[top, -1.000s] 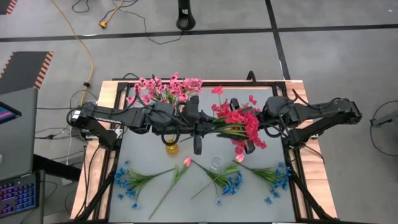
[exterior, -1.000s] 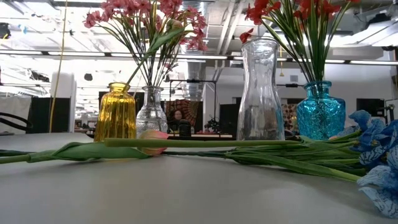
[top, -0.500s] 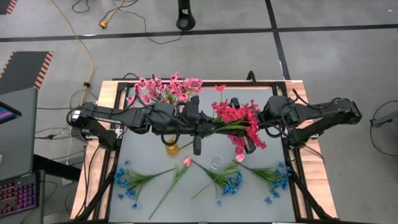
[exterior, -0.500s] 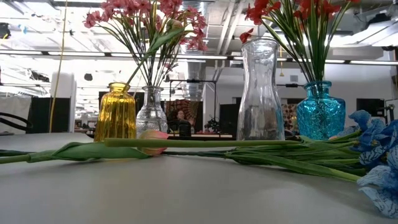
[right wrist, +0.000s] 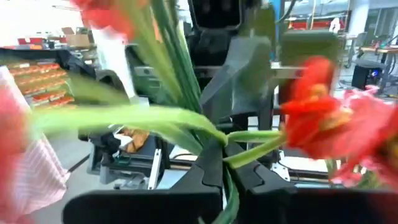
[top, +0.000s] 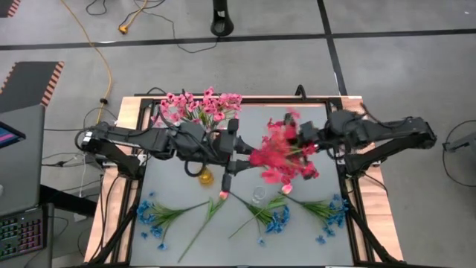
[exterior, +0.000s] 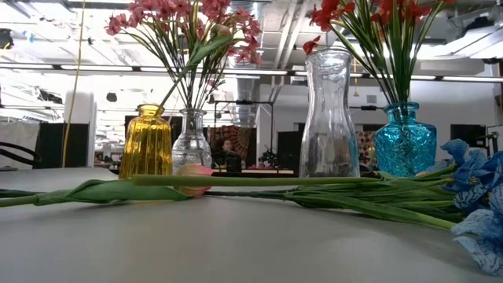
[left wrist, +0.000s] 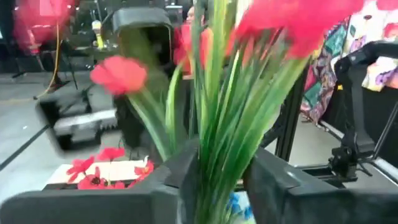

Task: Sort flowers into vase by color
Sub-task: Put the red flowers into the blue vase

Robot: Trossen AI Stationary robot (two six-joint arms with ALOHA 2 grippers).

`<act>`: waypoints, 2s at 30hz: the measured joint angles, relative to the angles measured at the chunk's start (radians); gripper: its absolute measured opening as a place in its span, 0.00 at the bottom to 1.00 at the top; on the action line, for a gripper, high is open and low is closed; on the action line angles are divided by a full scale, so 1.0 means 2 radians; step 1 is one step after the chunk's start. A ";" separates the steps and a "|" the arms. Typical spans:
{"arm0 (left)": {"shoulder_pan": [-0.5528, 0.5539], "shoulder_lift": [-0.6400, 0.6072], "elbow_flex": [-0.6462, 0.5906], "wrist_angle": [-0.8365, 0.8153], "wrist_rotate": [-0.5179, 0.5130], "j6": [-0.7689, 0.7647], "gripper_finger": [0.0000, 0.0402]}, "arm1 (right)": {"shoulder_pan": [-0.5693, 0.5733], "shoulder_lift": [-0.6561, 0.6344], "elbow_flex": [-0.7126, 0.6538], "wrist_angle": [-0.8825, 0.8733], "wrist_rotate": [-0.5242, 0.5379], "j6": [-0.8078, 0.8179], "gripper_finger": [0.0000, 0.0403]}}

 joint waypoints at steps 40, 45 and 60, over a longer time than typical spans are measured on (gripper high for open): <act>0.003 -0.013 0.001 -0.105 -0.028 -0.010 0.36 | 0.001 -0.266 0.000 -0.296 0.116 0.039 0.06; 0.019 -0.013 0.001 -0.068 -0.046 -0.020 0.36 | 0.001 -0.255 0.000 -0.272 0.115 0.034 0.06; 0.067 0.063 0.001 0.036 -0.021 -0.068 0.36 | 0.007 -0.164 0.000 -0.200 0.113 0.010 0.06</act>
